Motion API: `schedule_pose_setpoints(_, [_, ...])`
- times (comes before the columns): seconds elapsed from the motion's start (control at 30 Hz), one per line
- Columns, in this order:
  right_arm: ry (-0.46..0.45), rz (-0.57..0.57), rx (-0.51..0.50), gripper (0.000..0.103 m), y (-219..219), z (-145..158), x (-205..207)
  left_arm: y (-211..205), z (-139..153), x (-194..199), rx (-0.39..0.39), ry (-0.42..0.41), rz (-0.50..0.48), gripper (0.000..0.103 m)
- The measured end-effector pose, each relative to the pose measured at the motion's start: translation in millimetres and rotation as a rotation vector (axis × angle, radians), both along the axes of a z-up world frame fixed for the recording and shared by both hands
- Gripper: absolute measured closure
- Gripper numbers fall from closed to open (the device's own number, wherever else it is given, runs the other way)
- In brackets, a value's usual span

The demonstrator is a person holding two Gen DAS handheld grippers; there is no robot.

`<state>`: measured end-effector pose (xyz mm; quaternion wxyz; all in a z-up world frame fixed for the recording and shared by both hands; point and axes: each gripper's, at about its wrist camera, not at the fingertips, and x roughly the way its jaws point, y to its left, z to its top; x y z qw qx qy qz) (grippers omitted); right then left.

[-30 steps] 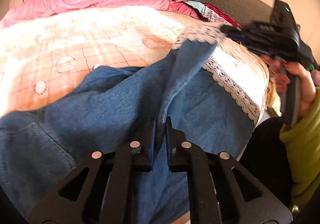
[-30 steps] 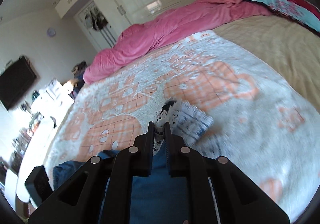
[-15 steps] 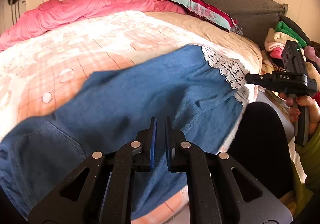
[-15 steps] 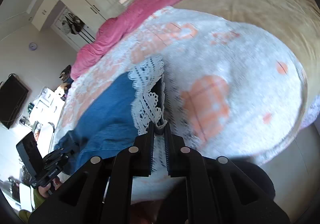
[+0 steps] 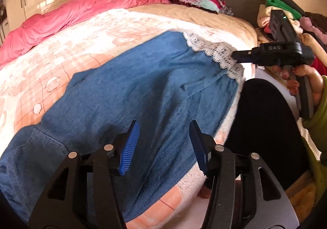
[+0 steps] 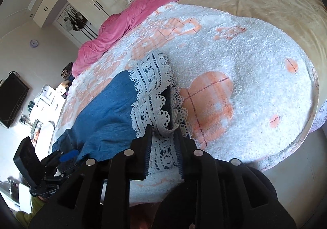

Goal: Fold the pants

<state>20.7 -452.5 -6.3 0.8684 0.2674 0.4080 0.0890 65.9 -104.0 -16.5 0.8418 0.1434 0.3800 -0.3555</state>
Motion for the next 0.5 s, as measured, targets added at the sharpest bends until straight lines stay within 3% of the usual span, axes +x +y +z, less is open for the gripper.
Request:
schedule_pose_setpoints(0.07, [-0.003,-0.005,0.007,0.081,-0.9,-0.8,4.0,-3.3,-7.8,2.8,0.017,-0.002,0.021,0.067])
schedule_pose_setpoints(0.1, [-0.006,-0.009,0.011,0.081,-2.1,-1.3,4.9,-4.8,-10.8,3.6,0.024,-0.004,0.029,0.098])
schedule_pose_setpoints(0.13, [-0.008,-0.011,0.012,0.081,-2.6,-1.8,5.8,-6.2,-13.2,4.6,0.037,-0.015,0.038,0.103])
schedule_pose_setpoints(0.2, [-0.009,-0.01,-0.003,0.082,-0.8,-2.0,7.4,-4.9,-13.5,7.0,0.031,-0.018,0.058,0.103])
schedule_pose_setpoints(0.23, [-0.013,-0.01,-0.018,0.09,0.5,-0.9,7.3,-3.8,-11.7,6.8,0.026,-0.018,0.056,0.103])
schedule_pose_setpoints(0.27, [-0.02,-0.012,-0.016,0.092,0.7,0.4,6.1,-1.9,-7.3,5.0,0.025,-0.033,0.055,0.103])
schedule_pose_setpoints(0.5, [-0.05,-0.006,0.002,0.092,-11.5,17.9,-12.0,12.5,15.8,-16.2,-0.005,-0.061,0.011,0.103])
